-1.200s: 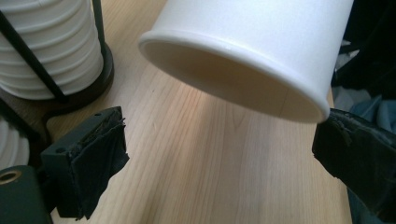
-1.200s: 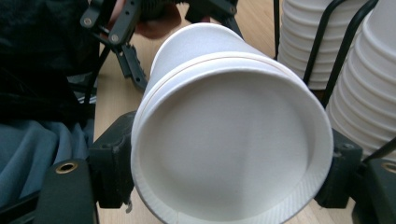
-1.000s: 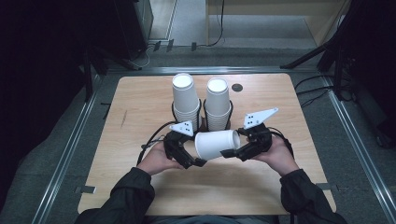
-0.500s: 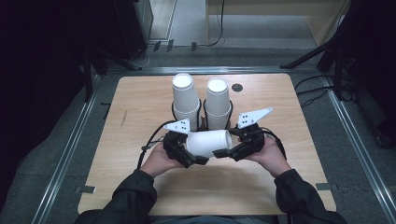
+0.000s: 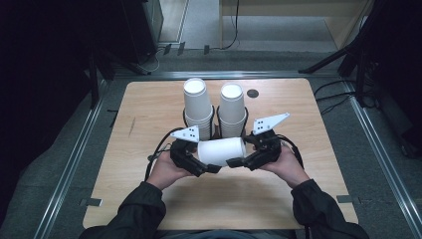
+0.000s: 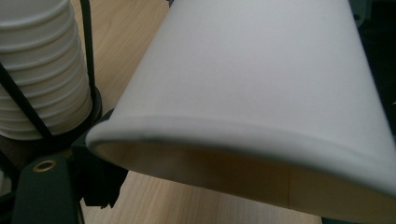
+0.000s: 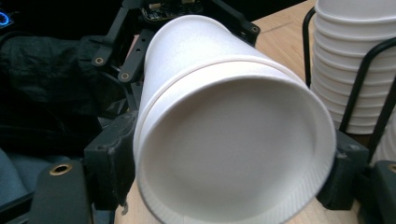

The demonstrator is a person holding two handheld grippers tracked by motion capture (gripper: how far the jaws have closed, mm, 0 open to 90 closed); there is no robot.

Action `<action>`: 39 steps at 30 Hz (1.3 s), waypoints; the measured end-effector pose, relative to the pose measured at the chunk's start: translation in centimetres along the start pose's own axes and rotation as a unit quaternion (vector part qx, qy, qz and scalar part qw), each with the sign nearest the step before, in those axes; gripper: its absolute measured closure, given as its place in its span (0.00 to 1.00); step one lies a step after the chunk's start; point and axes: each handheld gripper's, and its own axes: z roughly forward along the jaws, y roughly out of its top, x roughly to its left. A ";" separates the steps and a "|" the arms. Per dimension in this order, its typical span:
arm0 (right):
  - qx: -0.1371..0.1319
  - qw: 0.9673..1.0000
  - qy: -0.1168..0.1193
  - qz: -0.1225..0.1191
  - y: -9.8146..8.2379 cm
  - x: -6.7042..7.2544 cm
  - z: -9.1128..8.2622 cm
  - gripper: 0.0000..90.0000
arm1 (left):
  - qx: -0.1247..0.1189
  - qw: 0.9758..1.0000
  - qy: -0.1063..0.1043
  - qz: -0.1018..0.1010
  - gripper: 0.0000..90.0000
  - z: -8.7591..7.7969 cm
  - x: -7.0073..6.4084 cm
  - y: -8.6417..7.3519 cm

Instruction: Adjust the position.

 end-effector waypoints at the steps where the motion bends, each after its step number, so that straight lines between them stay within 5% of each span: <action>1: 0.003 1.000 0.002 0.001 0.0 0.0 0.0 0.20 | 0.000 1.000 0.000 0.000 0.16 0.0 0.0 0.0; 6: 0.005 1.000 0.012 -0.001 0.0 -0.1 -0.2 0.18 | 0.015 1.000 -0.008 -0.001 0.16 -0.5 -0.3 0.5; 10: 0.040 0.999 -0.015 -0.033 -0.3 0.3 -0.1 0.17 | 0.053 0.999 -0.003 0.006 0.16 -1.1 -0.1 0.4; 13: 0.071 0.996 -0.030 -0.049 -0.8 0.5 0.2 0.17 | 0.058 0.998 0.005 0.007 0.15 -1.4 0.0 0.4; 20: 0.098 0.993 -0.037 -0.055 -1.3 0.3 0.7 0.17 | 0.099 0.995 0.022 0.015 0.15 -1.7 0.4 0.5; 24: 0.119 0.990 -0.043 -0.059 -1.7 0.1 0.9 0.17 | 0.146 0.988 0.037 0.018 0.15 -1.1 0.6 0.4; 25: 0.119 0.990 -0.043 -0.059 -1.7 0.1 0.9 0.17 | 0.146 0.988 0.037 0.018 0.15 -1.1 0.6 0.4; 26: 0.122 0.989 -0.047 -0.063 -1.8 0.1 1.0 0.17 | 0.168 0.985 0.038 0.023 0.15 -0.6 0.7 0.3; 31: 0.129 0.988 -0.056 -0.065 -2.0 0.1 1.0 0.17 | 0.198 0.979 0.039 0.036 0.15 0.6 0.9 0.1; 34: 0.136 0.987 -0.061 -0.066 -2.1 0.1 1.1 0.17 | 0.207 0.977 0.034 0.033 0.15 1.1 1.1 0.1; 35: 0.149 0.984 -0.067 -0.066 -2.4 -0.1 1.3 0.17 | 0.220 0.975 0.034 0.024 0.15 1.9 1.4 0.1; 39: 0.162 0.982 -0.066 -0.074 -2.5 -0.2 1.8 0.17 | 0.236 0.971 0.033 0.031 0.15 3.0 1.1 0.1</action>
